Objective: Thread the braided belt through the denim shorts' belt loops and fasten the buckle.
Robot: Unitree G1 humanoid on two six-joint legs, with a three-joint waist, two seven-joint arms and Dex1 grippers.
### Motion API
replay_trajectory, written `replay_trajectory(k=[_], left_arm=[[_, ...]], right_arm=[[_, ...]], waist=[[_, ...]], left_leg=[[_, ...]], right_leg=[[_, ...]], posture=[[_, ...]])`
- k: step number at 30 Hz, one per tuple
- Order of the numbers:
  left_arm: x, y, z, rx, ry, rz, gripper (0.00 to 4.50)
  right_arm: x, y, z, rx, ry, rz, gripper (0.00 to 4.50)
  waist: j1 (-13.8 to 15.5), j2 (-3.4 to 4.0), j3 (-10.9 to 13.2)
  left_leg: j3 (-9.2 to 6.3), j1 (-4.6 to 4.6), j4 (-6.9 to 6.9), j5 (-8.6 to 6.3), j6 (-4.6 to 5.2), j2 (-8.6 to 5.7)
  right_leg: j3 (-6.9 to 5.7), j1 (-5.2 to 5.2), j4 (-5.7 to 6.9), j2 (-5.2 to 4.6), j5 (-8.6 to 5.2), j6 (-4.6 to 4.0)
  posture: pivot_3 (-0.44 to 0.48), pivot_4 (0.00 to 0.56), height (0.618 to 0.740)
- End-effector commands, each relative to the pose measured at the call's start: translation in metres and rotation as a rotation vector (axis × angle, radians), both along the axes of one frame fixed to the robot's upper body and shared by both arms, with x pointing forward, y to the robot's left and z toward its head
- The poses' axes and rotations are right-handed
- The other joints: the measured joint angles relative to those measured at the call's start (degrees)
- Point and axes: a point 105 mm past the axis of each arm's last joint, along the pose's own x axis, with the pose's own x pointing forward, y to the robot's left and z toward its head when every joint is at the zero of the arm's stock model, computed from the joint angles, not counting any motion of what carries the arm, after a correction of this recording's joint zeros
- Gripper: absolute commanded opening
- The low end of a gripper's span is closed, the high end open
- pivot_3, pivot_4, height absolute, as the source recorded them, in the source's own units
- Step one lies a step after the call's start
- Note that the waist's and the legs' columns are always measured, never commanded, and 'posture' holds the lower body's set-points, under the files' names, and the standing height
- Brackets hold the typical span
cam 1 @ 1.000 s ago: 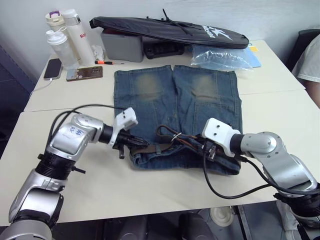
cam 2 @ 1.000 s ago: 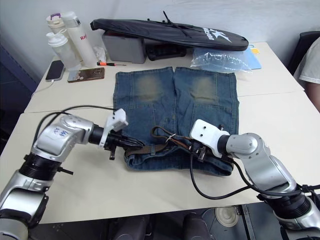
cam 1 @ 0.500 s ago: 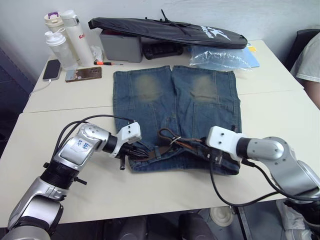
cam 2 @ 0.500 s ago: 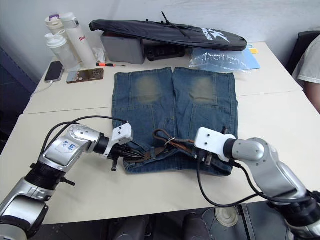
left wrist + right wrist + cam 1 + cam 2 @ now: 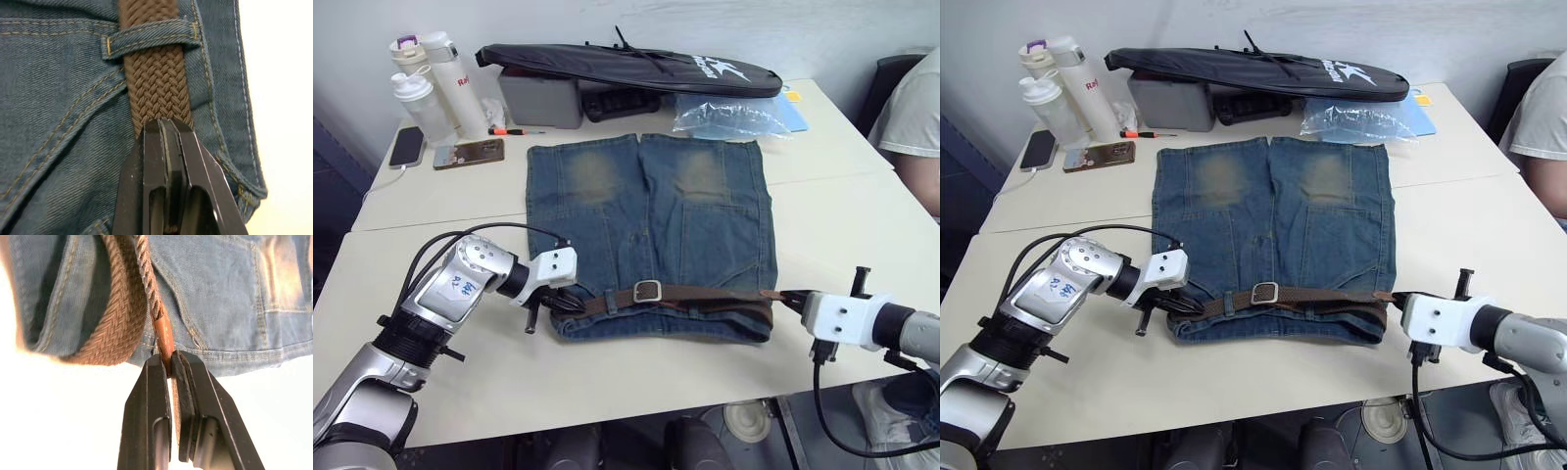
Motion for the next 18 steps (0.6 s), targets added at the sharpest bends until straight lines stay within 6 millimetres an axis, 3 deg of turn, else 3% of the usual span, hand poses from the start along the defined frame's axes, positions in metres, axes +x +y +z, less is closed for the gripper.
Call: replay_trajectory(k=[1,5,10,16,17,18], left_arm=[[-0.003,0.031,-0.028,0.137,0.077,0.084,0.09],[-0.002,0.032,-0.027,0.135,0.074,0.077,0.09],[-0.001,0.03,-0.025,0.118,0.076,0.074,0.09],[-0.014,0.029,-0.018,0.05,0.105,0.013,0.09],[-0.016,0.027,-0.015,0.024,0.113,0.009,0.0],[-0.017,0.026,-0.012,0.007,0.114,0.005,0.0]], right_arm=[[-0.001,-0.016,-0.001,-0.05,-0.057,-0.026,0.0],[0.002,-0.026,-0.016,-0.092,-0.077,-0.044,0.0],[0.007,-0.024,-0.022,-0.075,-0.092,-0.038,0.0],[0.008,-0.021,-0.006,0.06,-0.099,-0.044,0.0],[0.006,-0.022,-0.004,0.064,-0.088,-0.038,0.84],[0.005,-0.022,-0.001,0.073,-0.082,-0.033,1.16]], waist=[[-0.08,-0.01,0.0],[-0.08,-0.01,0.0],[-0.1,-0.02,-0.02],[-0.35,0.03,-0.05],[-0.43,0.03,-0.05],[-0.48,0.01,-0.04]], left_leg=[[0.03,0.04,0.0,-0.02,-0.02,0.02],[0.18,0.12,0.0,-0.08,0.0,0.07],[0.38,0.19,0.04,-0.17,0.08,0.12],[0.54,0.21,0.08,-0.29,0.1,0.24],[0.58,0.23,0.08,-0.32,0.1,0.28],[0.63,0.24,0.09,-0.36,0.08,0.34]], right_leg=[[0.04,0.0,0.04,0.01,-0.01,-0.03],[0.27,-0.01,0.06,0.04,-0.02,-0.04],[0.92,-0.02,0.07,0.07,-0.02,-0.04],[1.13,-0.06,0.07,0.09,-0.02,-0.04],[1.15,-0.07,0.07,0.09,-0.02,-0.04],[1.16,-0.07,0.06,0.1,-0.02,-0.04]], posture=[[0.0,0.15,0.74],[0.0,0.15,0.74],[0.0,0.15,0.74],[0.0,0.15,0.74],[0.0,0.15,0.74],[0.0,0.15,0.74]])
